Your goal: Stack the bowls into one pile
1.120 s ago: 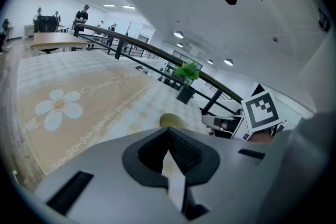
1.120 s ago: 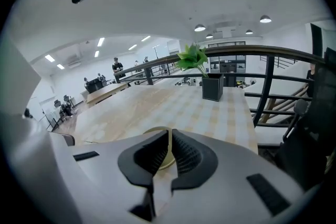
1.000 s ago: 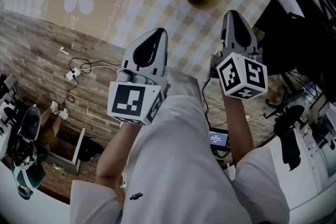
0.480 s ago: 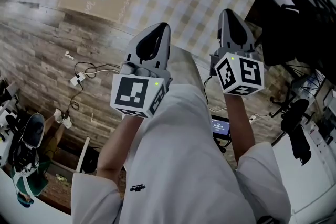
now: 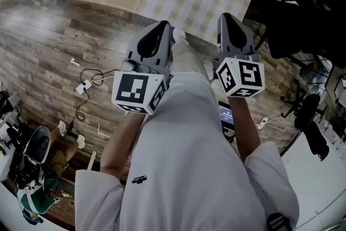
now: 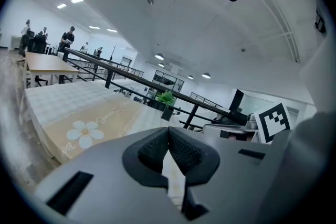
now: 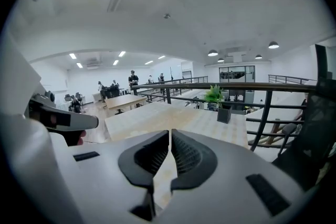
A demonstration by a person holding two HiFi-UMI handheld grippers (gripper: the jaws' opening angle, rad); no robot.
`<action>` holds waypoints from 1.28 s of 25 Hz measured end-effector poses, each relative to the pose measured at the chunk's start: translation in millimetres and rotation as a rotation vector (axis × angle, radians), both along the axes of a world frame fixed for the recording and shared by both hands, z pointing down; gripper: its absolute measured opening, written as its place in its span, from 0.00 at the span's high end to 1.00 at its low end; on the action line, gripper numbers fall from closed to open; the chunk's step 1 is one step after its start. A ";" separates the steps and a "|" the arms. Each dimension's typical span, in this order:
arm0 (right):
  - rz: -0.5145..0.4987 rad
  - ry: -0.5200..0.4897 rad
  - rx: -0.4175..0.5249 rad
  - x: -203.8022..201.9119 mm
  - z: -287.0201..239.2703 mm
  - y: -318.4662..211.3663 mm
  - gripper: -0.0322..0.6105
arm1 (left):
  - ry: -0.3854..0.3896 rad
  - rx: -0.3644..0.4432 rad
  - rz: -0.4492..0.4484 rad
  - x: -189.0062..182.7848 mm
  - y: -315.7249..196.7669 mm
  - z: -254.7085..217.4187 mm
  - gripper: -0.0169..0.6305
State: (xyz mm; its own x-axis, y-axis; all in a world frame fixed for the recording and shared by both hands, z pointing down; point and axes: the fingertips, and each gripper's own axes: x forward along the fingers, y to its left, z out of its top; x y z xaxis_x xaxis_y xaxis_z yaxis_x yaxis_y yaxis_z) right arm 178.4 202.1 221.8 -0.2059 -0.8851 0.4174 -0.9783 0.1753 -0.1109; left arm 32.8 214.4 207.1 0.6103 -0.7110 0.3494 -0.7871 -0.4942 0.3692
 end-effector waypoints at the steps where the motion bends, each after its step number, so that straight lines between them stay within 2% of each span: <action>1: -0.004 0.003 0.009 -4.8 -2.6 7.5 0.89 | 0.003 0.009 0.002 -4.4 6.0 -2.1 0.94; 6: -0.028 0.002 0.051 -50.2 -27.2 37.9 0.89 | 0.010 0.060 0.021 -37.0 27.7 -24.3 0.94; 13: -0.025 -0.004 0.131 -108.8 -51.3 86.1 0.89 | 0.001 0.111 0.076 -50.8 66.5 -39.0 0.94; 17: -0.072 0.030 0.164 -134.6 -53.0 93.0 0.89 | 0.000 0.142 0.059 -58.5 71.2 -42.0 0.94; 21: -0.079 0.008 0.226 -144.8 -65.8 87.6 0.89 | 0.011 0.131 0.050 -63.8 69.7 -40.8 0.94; 28: -0.068 0.011 0.214 -146.7 -63.6 87.4 0.89 | 0.020 0.130 0.055 -66.7 68.9 -40.4 0.94; 32: -0.072 0.025 0.173 -147.2 -55.5 89.3 0.89 | 0.019 0.124 0.069 -66.7 68.3 -39.0 0.94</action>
State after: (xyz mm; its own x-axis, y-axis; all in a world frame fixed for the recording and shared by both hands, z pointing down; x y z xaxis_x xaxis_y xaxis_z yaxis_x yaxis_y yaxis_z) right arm 31.3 291.4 166.4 -0.2627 -0.9274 0.2664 -0.9646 0.2591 -0.0492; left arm -33.9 282.7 168.2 0.6652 -0.7040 0.2489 -0.7428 -0.5900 0.3165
